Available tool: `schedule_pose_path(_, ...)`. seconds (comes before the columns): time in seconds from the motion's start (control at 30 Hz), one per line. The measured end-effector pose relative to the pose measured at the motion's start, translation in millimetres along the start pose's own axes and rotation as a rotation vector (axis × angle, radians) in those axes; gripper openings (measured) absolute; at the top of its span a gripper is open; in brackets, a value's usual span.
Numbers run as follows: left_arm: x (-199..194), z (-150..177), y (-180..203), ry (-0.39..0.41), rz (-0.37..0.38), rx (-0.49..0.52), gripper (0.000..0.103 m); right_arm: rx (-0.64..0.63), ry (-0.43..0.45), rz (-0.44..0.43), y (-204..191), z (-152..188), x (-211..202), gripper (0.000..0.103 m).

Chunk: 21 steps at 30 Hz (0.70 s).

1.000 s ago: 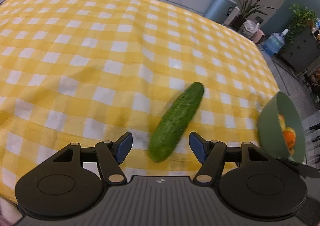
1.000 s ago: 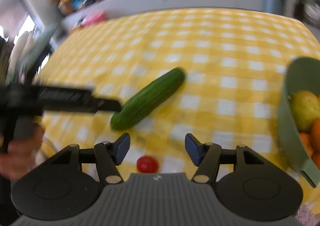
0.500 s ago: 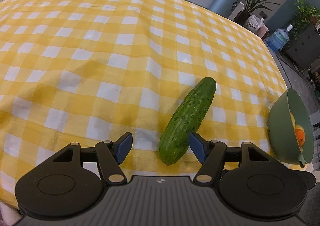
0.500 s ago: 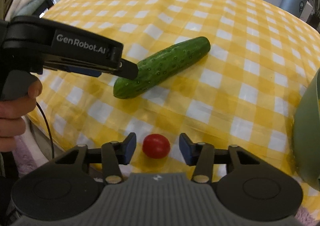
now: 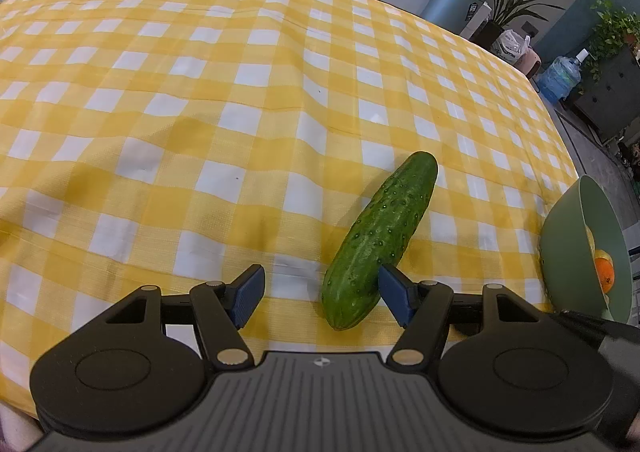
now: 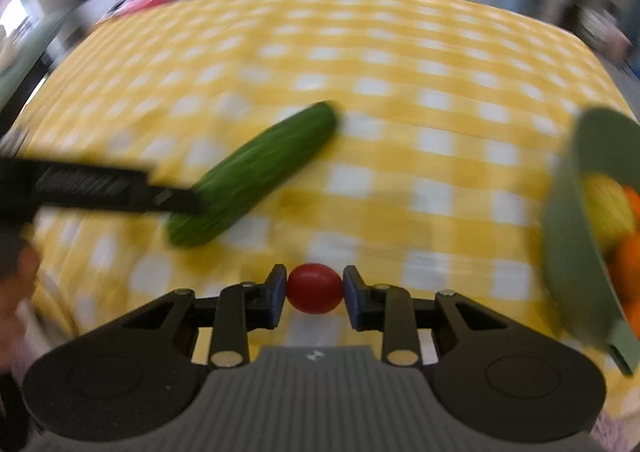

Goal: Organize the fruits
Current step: 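Close the left gripper around the middle of the green cucumber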

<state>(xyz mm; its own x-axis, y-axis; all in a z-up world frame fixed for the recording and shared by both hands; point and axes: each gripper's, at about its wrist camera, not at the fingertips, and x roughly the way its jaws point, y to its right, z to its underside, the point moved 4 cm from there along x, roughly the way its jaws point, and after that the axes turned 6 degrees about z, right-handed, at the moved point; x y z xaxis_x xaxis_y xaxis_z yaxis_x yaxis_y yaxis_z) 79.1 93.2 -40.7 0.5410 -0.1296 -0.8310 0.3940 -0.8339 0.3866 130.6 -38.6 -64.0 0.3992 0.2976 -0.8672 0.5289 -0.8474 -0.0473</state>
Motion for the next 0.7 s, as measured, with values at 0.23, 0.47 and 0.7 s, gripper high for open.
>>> schedule_pose_path(0.23,0.8,0.1,-0.5,-0.007,0.006,-0.007,0.076,0.288,0.059,0.026,40.4,-4.8,1.0,0.030)
schedule_pose_path(0.47,0.7,0.1,-0.3,-0.008,0.006,-0.008,0.076,0.260,0.008,0.047,33.6,-7.3,15.3,0.031)
schedule_pose_path(0.7,0.8,0.3,0.0,-0.009,0.006,-0.008,0.076,0.213,-0.007,0.061,29.1,-8.6,20.9,0.031)
